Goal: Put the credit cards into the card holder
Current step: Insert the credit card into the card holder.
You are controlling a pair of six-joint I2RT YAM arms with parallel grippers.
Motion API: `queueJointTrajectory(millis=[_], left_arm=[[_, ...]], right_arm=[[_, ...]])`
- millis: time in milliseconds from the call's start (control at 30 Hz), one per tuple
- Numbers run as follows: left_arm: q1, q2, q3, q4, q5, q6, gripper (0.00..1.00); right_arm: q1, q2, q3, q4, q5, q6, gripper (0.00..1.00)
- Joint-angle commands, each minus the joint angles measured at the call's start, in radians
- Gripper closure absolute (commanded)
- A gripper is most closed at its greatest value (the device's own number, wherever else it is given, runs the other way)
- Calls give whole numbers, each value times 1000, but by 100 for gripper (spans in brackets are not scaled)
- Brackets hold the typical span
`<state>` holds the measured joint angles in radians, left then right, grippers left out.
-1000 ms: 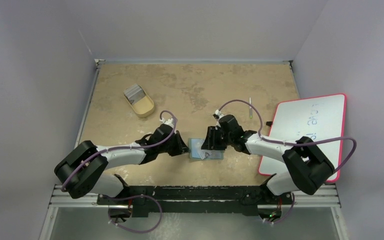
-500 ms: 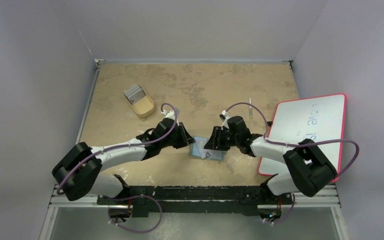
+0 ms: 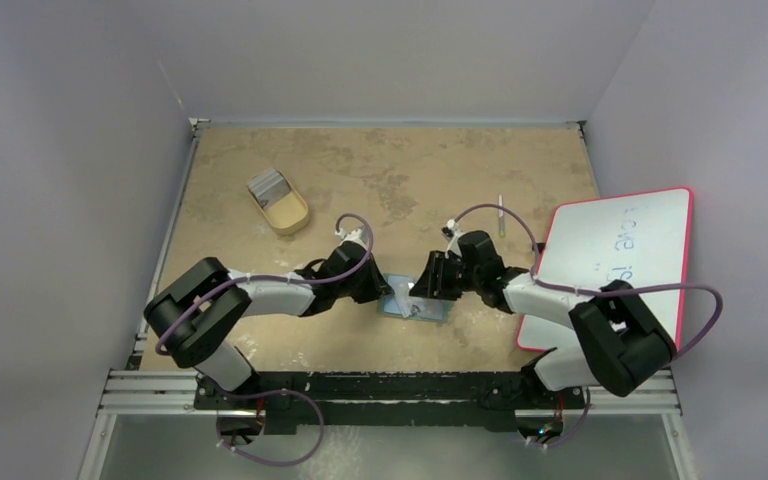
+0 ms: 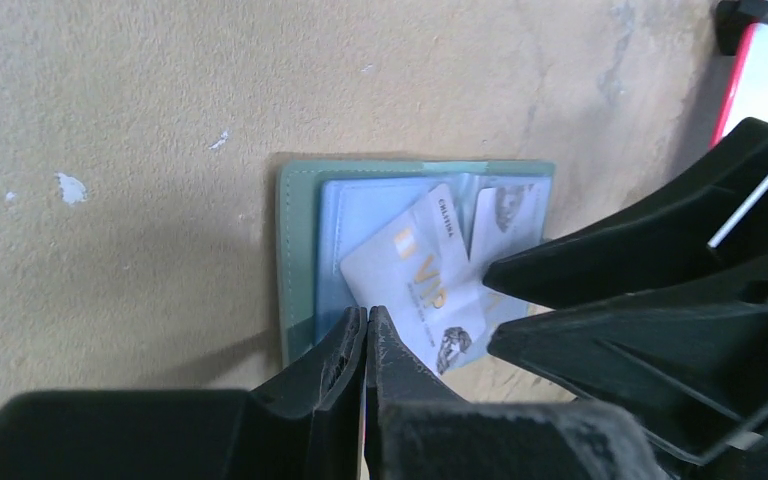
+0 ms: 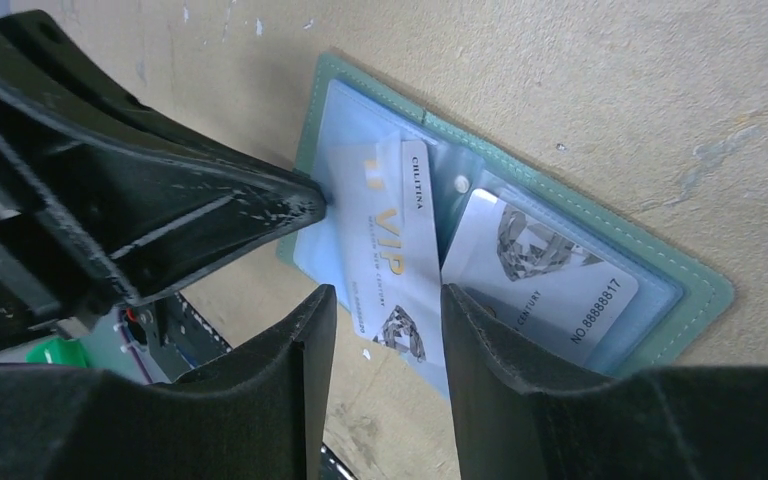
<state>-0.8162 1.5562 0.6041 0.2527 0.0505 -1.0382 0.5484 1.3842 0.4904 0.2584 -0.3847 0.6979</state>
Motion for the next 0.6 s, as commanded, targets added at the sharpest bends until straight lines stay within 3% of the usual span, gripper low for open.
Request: queueJointTrajectory(millis=[0, 567], left_arm=[[-6, 43, 32, 109, 24, 6, 100], [-6, 34, -60, 79, -28, -4, 100]], right_arm=[[-10, -16, 52, -27, 5, -19, 54], [-11, 97, 134, -109, 58, -98, 53]])
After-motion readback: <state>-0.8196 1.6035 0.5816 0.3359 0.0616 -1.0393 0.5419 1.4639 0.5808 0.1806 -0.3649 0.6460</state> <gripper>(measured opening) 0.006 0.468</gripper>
